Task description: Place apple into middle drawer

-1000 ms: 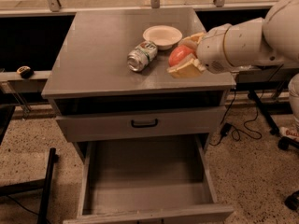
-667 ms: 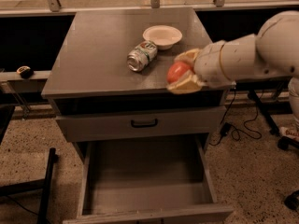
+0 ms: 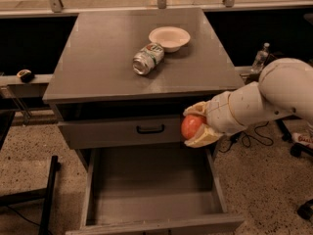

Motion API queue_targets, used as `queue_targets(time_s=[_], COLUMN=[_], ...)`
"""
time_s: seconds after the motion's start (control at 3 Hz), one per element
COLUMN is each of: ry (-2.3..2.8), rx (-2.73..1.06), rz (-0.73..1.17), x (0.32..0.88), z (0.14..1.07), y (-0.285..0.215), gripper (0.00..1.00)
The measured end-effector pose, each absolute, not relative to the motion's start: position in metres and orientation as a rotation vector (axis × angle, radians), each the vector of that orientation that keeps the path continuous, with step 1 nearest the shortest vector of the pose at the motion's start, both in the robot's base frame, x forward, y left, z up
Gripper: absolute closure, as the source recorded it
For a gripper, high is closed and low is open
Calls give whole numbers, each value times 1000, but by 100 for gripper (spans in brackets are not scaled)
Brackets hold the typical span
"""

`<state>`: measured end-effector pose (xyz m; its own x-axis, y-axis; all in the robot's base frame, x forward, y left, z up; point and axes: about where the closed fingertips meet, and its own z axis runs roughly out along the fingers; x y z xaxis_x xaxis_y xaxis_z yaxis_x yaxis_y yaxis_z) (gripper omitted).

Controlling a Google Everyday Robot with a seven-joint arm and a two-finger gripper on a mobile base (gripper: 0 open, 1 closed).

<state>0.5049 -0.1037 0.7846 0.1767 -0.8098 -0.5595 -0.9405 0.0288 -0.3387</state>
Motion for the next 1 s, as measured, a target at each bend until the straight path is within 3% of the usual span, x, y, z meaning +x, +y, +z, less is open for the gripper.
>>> queue_targets(time_s=[0.67, 1.0], ry=[1676, 1764], rx=[-1805, -1787], rz=[307, 416], x=[506, 501], z=[767, 698], y=[-103, -96], gripper=[100, 100])
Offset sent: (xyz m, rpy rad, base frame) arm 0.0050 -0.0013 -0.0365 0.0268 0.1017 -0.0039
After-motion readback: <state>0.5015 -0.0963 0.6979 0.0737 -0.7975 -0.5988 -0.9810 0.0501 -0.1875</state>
